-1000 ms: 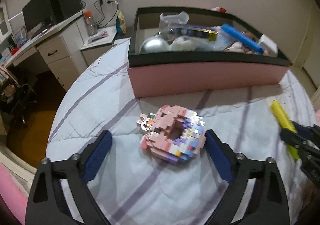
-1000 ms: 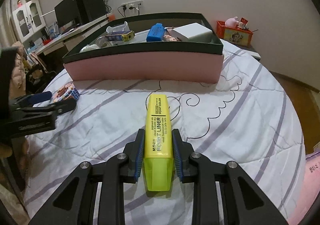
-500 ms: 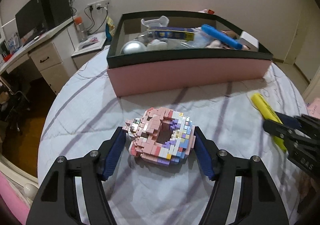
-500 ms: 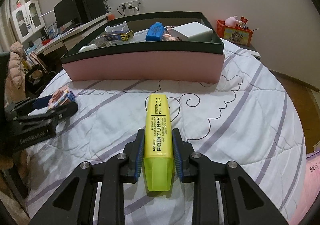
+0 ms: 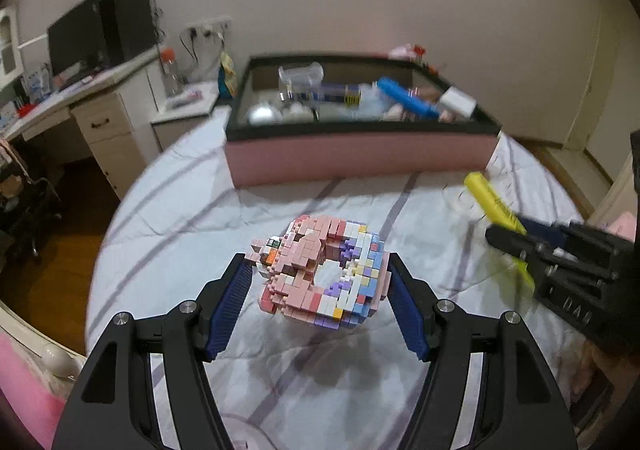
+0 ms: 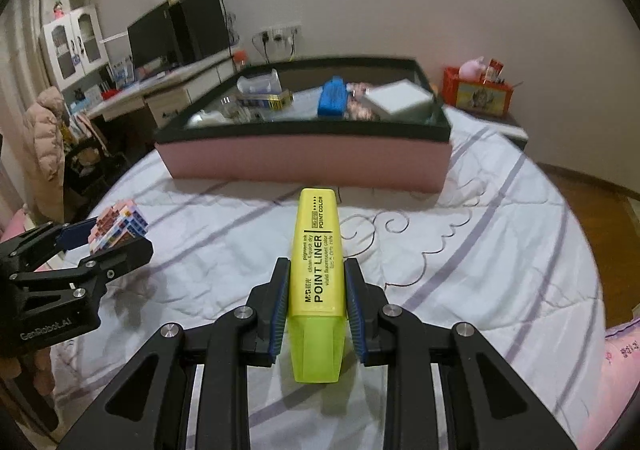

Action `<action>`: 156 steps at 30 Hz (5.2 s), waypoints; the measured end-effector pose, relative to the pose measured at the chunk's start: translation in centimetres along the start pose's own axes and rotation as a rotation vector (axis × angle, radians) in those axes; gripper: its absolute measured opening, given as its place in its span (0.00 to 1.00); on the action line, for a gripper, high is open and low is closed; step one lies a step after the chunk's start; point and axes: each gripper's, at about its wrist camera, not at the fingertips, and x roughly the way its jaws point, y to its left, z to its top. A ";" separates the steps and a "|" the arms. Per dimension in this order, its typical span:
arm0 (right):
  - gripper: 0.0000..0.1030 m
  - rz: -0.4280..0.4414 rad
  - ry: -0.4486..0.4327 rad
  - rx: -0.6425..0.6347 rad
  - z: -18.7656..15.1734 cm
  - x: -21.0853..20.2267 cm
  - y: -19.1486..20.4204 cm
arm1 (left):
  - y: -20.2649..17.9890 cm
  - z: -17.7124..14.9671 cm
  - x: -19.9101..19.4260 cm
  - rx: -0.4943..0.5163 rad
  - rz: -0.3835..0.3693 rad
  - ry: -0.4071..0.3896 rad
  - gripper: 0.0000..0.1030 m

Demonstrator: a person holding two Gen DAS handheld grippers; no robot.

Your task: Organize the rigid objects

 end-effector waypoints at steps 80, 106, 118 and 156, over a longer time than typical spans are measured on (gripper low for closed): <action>0.27 -0.123 -0.317 -0.123 11.5 -2.4 2.6 | -2.1 13.9 1.6 0.020 0.021 -0.293 0.61; 0.26 -0.054 -0.240 -0.039 8.4 -1.6 -1.0 | -2.2 1.8 3.1 0.035 -0.044 -0.001 0.91; 0.26 -0.045 -0.232 -0.028 6.8 -2.9 -0.6 | -3.1 1.5 5.4 0.058 -0.003 0.089 0.67; 0.82 -0.165 -0.230 -0.035 11.5 1.0 -1.1 | -0.5 13.3 4.7 -0.001 0.066 -0.143 0.97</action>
